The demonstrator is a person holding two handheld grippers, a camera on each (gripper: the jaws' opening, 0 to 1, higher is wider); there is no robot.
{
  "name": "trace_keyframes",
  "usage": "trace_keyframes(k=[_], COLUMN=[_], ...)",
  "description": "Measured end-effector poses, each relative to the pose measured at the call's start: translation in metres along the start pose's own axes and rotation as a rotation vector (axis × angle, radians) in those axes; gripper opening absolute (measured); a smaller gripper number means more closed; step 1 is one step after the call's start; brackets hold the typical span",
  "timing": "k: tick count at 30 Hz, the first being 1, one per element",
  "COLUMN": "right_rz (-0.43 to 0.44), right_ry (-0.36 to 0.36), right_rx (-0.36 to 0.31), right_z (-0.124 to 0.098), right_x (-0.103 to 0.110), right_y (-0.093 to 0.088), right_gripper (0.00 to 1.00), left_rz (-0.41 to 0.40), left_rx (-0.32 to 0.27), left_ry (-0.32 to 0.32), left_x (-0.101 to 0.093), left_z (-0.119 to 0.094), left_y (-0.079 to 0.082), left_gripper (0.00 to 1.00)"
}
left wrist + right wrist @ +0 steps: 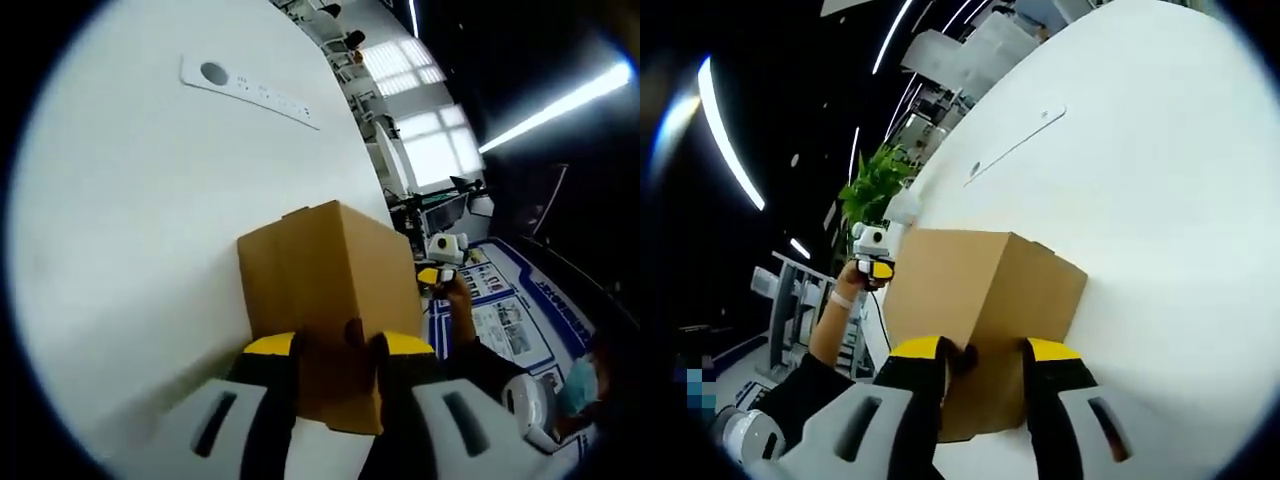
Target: Operate the shoe box by opening the lid, removing the specified soft item, and placing it in the target area until the item is outside and the box remains undamaged.
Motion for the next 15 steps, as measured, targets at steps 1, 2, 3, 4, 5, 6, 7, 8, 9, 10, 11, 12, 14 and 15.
trace_keyframes(k=[1,2,3,4,5,6,7,8,9,10,11,12,14,15], right_rz=[-0.005,-0.007,-0.011,-0.013,-0.015,-0.018,-0.02,-0.023,-0.026,-0.032,-0.034,-0.037,-0.041,-0.044], right_ry=[-0.001,-0.002,-0.002,-0.001,0.0,0.001,0.001,0.002,0.001,0.001,0.001,0.001,0.0,0.0], right_rx=[0.007,0.01,0.017,0.024,0.032,0.034,0.037,0.04,0.042,0.044,0.046,0.052,0.058,0.06], right_z=[0.001,0.001,0.002,0.002,0.002,0.002,0.002,0.002,0.003,0.003,0.003,0.003,0.004,0.004], right_x=[0.001,0.001,0.002,0.001,0.001,0.001,0.002,0.002,0.003,0.004,0.004,0.005,0.006,0.006], right_y=[0.0,0.0,0.001,0.002,0.003,0.003,0.003,0.003,0.003,0.003,0.003,0.004,0.005,0.005], right_gripper=[0.31,0.31,0.31,0.31,0.31,0.31,0.31,0.31,0.31,0.31,0.31,0.31,0.31,0.31], left_rz=[-0.002,-0.004,-0.006,-0.005,-0.005,-0.006,-0.007,-0.008,-0.009,-0.008,-0.006,-0.007,-0.01,-0.014], left_rx=[-0.002,-0.004,-0.008,-0.009,-0.012,-0.015,-0.018,-0.021,-0.023,-0.024,-0.024,-0.027,-0.039,-0.043], left_ry=[0.001,0.001,0.004,0.006,0.007,0.006,0.005,0.004,0.005,0.007,0.009,0.011,0.009,0.009], left_x=[-0.002,-0.003,-0.005,-0.006,-0.006,-0.004,-0.002,0.0,0.0,0.0,-0.001,-0.003,-0.004,-0.004], left_z=[0.001,0.001,0.002,0.002,0.002,0.0,-0.002,-0.004,-0.005,-0.005,-0.005,-0.004,-0.003,-0.003], left_y=[-0.005,-0.007,-0.011,-0.013,-0.014,-0.013,-0.013,-0.013,-0.013,-0.014,-0.016,-0.02,-0.026,-0.028], left_gripper=[0.31,0.31,0.31,0.31,0.31,0.31,0.31,0.31,0.31,0.31,0.31,0.31,0.31,0.31])
Point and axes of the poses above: the point that each gripper's makers call its tool centre point, and the gripper's own axes: z roughly forward along the fingers, x roughly to its left, y roughly out of its top, the point moved 10 cm from there along -z, roughly backward along the fingers, and after that the axes turned 3 degrees about x, right-handed, at the moved point
